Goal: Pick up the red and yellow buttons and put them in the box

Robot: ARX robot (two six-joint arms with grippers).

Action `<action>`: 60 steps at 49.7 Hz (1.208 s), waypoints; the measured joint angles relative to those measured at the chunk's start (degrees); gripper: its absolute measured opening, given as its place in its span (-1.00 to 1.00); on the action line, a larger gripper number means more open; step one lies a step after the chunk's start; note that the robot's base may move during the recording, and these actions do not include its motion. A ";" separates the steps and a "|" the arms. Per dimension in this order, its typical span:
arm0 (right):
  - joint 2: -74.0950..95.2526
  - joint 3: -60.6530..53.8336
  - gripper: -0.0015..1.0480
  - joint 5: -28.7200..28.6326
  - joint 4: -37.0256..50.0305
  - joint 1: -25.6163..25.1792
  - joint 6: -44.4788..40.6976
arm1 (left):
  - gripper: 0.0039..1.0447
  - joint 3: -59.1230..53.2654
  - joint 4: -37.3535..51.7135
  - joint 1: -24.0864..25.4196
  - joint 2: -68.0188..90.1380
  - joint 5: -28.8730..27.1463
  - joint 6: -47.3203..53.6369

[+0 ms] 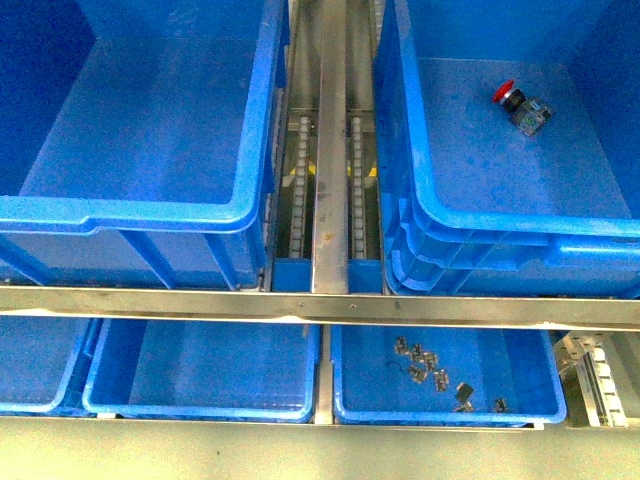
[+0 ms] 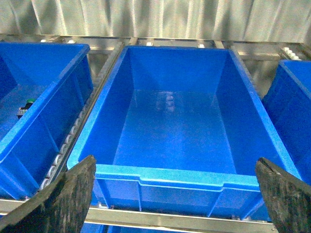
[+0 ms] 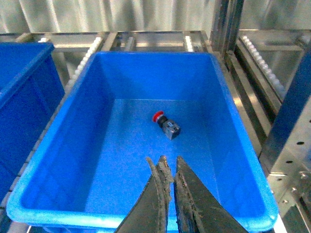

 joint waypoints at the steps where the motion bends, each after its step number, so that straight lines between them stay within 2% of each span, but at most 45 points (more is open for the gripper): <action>1: -0.94 -0.13 -0.93 -0.07 -0.76 0.00 -0.02 | 0.85 0.02 0.00 0.00 0.00 0.00 0.00; 26: -21.77 -0.46 -0.93 -0.11 -19.39 -0.02 0.00 | 0.85 0.00 0.00 0.00 0.00 0.00 0.00; 60: -36.33 -0.46 -0.93 -0.11 -33.59 -0.02 -0.02 | 0.85 0.00 0.00 0.00 0.00 0.00 0.00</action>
